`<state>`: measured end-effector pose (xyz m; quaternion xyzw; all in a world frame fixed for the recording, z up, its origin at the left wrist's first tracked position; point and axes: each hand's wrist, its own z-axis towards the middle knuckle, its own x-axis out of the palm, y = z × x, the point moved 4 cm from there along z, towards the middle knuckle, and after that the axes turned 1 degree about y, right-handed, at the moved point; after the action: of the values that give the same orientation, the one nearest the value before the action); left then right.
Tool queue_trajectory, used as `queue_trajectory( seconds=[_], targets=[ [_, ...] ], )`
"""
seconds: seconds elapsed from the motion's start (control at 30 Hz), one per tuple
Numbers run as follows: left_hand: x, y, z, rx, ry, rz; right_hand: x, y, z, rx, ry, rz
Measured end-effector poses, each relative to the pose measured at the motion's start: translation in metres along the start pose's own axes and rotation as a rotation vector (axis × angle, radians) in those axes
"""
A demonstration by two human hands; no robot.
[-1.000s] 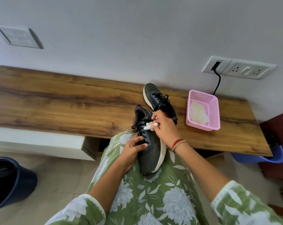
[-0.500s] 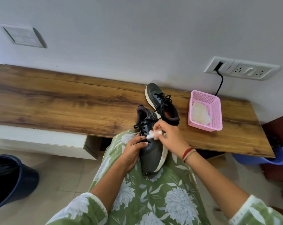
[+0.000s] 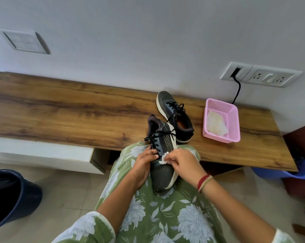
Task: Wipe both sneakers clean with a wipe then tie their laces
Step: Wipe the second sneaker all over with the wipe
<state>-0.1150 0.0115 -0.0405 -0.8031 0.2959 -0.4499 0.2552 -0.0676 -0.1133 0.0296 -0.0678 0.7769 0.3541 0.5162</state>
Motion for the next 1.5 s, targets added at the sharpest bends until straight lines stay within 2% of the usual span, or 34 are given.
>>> queue_trajectory(
  seconds=[0.07, 0.13, 0.2, 0.33, 0.43, 0.5, 0.6, 0.63, 0.77, 0.9, 1.1, 1.2, 1.27, 1.33, 1.4, 1.5],
  targets=[
    [0.001, -0.001, -0.001, -0.003, 0.006, -0.012, -0.015, -0.004, 0.008, 0.047, -0.036, 0.119],
    [0.004, -0.003, -0.003, -0.010, 0.023, -0.037, -0.028, -0.008, 0.022, 0.083, -0.211, 0.157],
    [0.006, -0.005, -0.005, -0.003, 0.028, -0.055, -0.024, -0.006, 0.035, 0.091, -0.272, 0.148],
    [0.003, -0.003, -0.004, -0.016, 0.049, -0.059, 0.014, 0.004, 0.032, -0.020, -0.159, 0.013],
    [0.000, -0.002, -0.003, -0.023, 0.050, -0.043, 0.018, 0.004, 0.010, -0.070, -0.177, -0.039],
    [0.000, 0.000, -0.002, -0.029, 0.033, -0.013, 0.016, 0.003, -0.003, -0.076, -0.129, -0.048],
    [0.000, 0.000, 0.000, -0.026, 0.011, -0.013, 0.002, -0.001, -0.008, -0.014, 0.078, 0.099],
    [0.000, -0.001, -0.001, -0.028, 0.017, -0.024, -0.007, -0.002, -0.004, 0.028, 0.086, 0.174],
    [0.002, -0.003, -0.003, -0.039, 0.045, -0.049, -0.029, -0.006, 0.031, 0.114, -0.240, 0.210],
    [0.008, -0.007, -0.010, -0.043, 0.092, -0.088, 0.000, 0.004, 0.049, 0.032, -0.165, 0.091],
    [0.015, -0.013, -0.017, -0.037, 0.111, -0.119, 0.010, 0.000, 0.004, 0.012, -0.219, 0.083],
    [0.017, -0.014, -0.019, -0.045, 0.095, -0.130, 0.009, 0.002, -0.014, -0.006, -0.111, 0.100],
    [0.015, -0.015, -0.019, -0.033, 0.072, -0.173, -0.005, -0.005, -0.008, 0.090, -0.047, 0.205],
    [0.012, -0.016, -0.019, -0.026, 0.055, -0.197, -0.022, -0.011, 0.006, 0.161, -0.149, 0.234],
    [0.010, -0.016, -0.018, -0.027, 0.046, -0.192, -0.030, -0.012, 0.021, 0.159, -0.240, 0.154],
    [0.008, -0.014, -0.017, -0.042, 0.049, -0.160, -0.011, -0.008, 0.032, 0.099, -0.165, 0.001]
  ],
)
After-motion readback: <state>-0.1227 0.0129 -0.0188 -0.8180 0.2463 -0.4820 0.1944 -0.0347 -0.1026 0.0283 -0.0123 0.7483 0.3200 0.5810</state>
